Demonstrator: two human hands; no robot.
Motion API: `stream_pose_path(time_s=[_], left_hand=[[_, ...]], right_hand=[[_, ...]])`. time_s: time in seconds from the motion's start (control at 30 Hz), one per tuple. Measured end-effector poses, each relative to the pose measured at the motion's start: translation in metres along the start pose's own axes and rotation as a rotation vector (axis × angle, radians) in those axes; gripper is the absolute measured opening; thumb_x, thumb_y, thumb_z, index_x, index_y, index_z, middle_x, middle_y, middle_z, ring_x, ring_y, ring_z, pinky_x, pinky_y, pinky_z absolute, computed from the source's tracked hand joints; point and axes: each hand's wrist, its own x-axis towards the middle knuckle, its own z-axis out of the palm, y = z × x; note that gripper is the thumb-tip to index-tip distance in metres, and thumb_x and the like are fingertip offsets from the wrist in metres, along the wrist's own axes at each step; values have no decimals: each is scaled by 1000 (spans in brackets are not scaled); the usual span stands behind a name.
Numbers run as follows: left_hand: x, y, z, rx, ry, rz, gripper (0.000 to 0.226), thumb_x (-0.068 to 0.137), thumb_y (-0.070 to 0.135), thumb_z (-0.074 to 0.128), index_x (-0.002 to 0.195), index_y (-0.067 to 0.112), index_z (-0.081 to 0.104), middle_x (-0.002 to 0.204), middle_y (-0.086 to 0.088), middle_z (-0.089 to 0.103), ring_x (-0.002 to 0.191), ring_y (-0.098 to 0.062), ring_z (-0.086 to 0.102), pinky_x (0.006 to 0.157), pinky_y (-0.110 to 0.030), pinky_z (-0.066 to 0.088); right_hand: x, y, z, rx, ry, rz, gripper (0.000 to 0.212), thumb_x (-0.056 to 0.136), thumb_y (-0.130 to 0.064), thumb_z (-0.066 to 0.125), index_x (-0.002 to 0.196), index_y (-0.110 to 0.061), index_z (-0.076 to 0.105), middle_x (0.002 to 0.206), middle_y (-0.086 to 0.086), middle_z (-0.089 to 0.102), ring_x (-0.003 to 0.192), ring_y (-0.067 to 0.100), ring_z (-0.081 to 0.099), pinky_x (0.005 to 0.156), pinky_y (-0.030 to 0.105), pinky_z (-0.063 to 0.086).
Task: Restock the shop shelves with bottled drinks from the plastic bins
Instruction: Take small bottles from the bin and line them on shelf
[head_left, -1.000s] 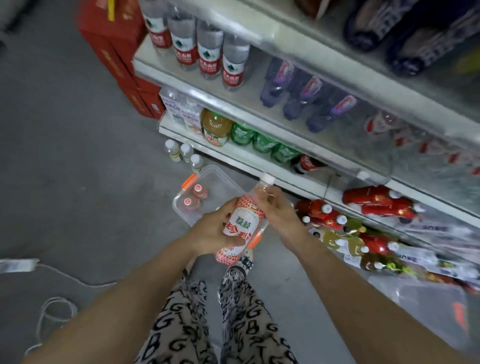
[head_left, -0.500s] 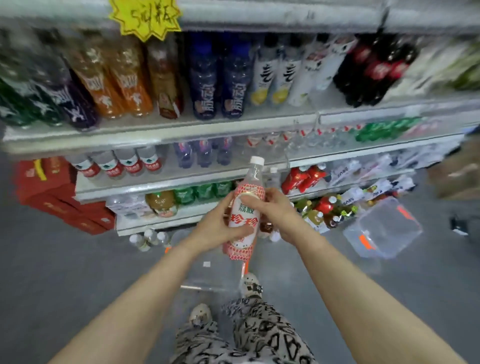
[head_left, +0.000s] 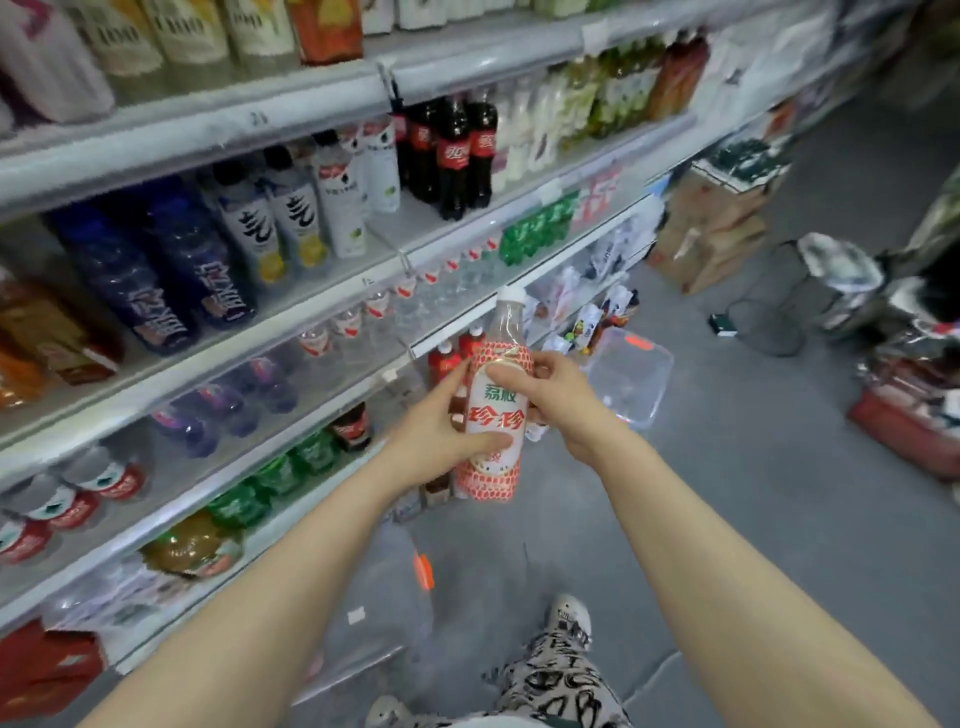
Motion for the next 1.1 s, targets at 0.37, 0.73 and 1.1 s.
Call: stream_pose_path(time_s=[0.37, 0.73, 1.1], left_hand=[[153, 101, 167, -46, -161, 60, 87, 75, 14, 83, 145, 40, 38, 107, 12, 72, 93, 0, 69, 71, -18, 56], [318, 174, 318, -33, -306, 64, 100, 63, 37, 88, 145, 48, 33, 115, 7, 70, 101, -13, 70, 88, -46, 58], [506, 224, 387, -34, -358, 103, 79, 62, 36, 87, 121, 66, 45, 110, 9, 70, 99, -11, 69, 87, -43, 59]], right_hand=[[60, -12, -229, -21, 125, -4, 60, 80, -42, 83, 124, -14, 53, 113, 2, 66, 97, 16, 71, 84, 41, 61], [124, -26, -439, -53, 275, 6, 53, 79, -44, 82, 116, -14, 57, 107, 4, 69, 89, 14, 72, 67, 28, 58], [274, -47, -572, -98, 363, 4, 53, 77, -47, 83, 113, -16, 60, 108, 5, 72, 93, 18, 74, 81, 44, 62]])
